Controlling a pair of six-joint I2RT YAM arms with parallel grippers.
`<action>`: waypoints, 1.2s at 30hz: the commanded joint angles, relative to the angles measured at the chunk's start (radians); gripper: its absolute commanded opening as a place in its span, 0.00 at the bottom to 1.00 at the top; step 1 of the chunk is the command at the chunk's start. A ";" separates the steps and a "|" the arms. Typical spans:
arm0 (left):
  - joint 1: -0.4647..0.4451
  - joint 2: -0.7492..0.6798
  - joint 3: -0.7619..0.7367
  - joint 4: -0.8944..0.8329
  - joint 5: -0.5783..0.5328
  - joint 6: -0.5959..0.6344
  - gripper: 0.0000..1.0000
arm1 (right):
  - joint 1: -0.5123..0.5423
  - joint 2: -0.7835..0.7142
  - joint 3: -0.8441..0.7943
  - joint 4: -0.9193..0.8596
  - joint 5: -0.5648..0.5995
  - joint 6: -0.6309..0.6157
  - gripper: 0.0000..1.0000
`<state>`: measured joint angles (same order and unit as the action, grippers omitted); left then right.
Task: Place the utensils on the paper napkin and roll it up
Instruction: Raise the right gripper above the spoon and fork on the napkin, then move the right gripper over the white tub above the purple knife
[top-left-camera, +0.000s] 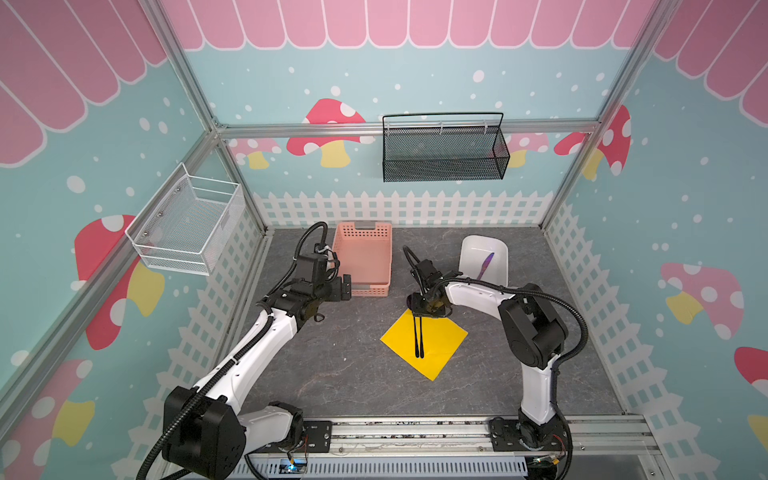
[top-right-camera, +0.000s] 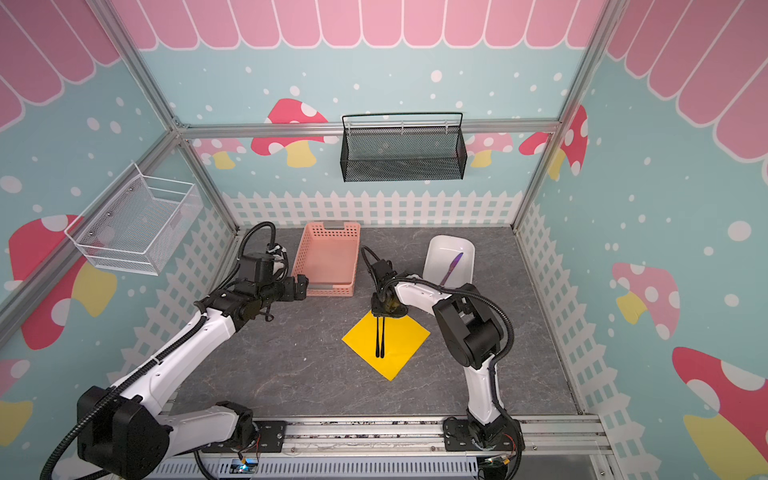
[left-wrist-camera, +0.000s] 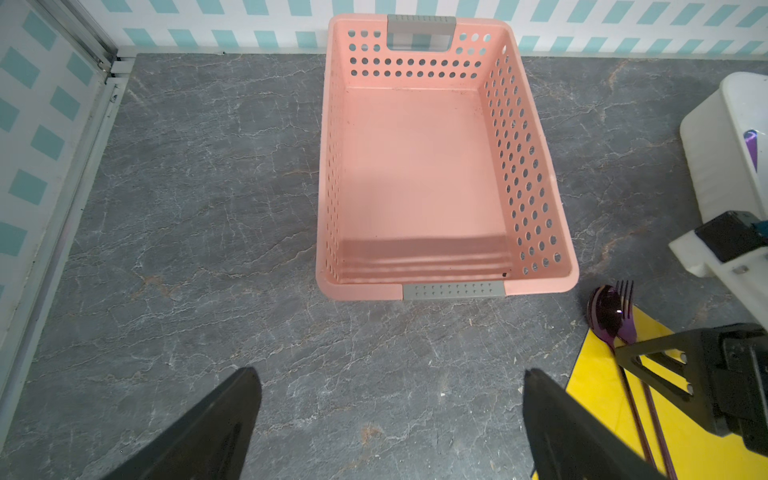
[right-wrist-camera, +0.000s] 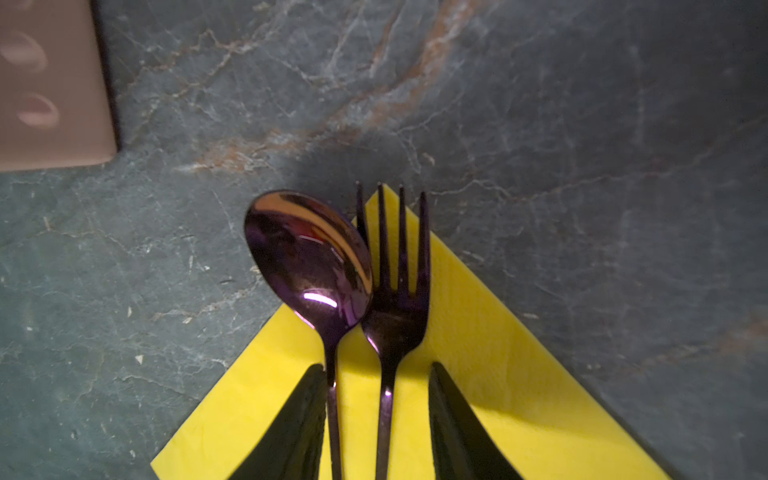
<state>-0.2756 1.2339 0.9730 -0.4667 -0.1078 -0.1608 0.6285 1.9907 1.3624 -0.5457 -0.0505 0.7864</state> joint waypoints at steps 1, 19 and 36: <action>0.002 -0.019 0.006 0.003 0.004 -0.006 1.00 | 0.007 0.032 0.016 -0.049 0.027 0.006 0.41; 0.002 -0.022 0.005 0.002 0.001 -0.007 1.00 | 0.028 0.005 0.079 -0.119 0.085 0.010 0.39; 0.001 -0.017 0.005 0.003 0.002 -0.007 1.00 | 0.046 0.050 0.104 -0.143 0.092 0.017 0.42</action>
<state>-0.2756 1.2324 0.9730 -0.4667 -0.1081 -0.1612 0.6674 2.0178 1.4487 -0.6537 0.0193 0.7872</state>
